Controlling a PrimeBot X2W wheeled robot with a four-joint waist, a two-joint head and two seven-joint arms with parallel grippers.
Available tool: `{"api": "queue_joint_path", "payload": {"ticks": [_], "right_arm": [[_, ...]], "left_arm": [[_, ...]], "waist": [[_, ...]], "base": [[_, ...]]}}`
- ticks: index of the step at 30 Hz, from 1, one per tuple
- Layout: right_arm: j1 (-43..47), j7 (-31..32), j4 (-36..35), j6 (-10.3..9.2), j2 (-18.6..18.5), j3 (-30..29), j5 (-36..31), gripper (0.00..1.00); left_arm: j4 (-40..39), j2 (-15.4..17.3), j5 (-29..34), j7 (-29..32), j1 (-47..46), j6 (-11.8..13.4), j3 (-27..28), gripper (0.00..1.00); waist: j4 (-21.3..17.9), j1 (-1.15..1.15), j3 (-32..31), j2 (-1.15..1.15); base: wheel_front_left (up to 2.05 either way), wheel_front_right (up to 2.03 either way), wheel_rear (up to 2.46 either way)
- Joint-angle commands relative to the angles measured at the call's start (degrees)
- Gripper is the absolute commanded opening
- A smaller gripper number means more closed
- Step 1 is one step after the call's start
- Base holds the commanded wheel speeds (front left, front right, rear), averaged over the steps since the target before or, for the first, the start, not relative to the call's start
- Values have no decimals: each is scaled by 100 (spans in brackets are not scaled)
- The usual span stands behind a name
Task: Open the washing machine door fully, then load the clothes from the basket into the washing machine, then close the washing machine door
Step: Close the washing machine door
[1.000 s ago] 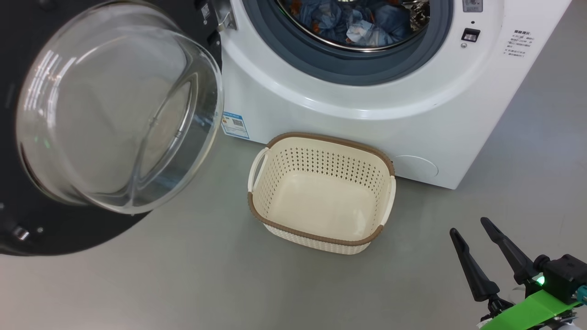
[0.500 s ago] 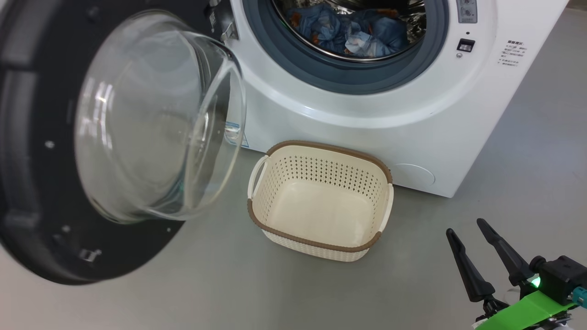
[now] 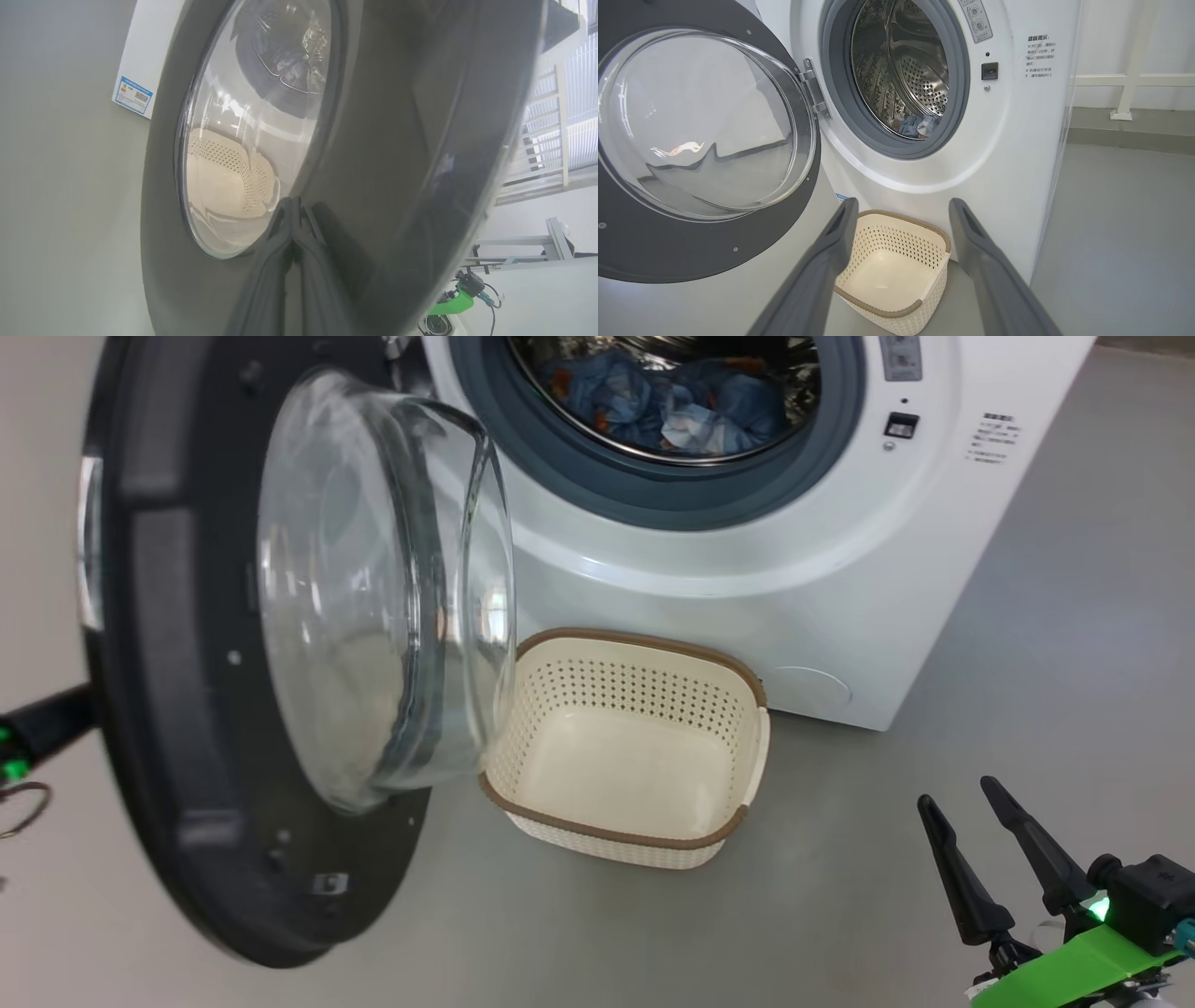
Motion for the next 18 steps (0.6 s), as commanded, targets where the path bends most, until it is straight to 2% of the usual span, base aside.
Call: {"api": "queue_joint_path", "payload": {"ticks": [1,8,18], "right_arm": [[-17,-27,-128,9,-65,75,-12,100],[-69,-27,-121,9,-29,84,-11,100],[-139,-27,-110,9,71,65,-5,100]], "left_arm": [[-326,134,-94,95,-95,-88,69,0],[-645,-182,-135,127,-289,-87,-291,0],[-669,-703,279,-140,-715,-100,-967,0]], "waist": [[-98,0,21,0],[-373,0,42,0],[-966,0,100,0]], "base": [[0,0,0],[0,0,0],[0,0,0]]}}
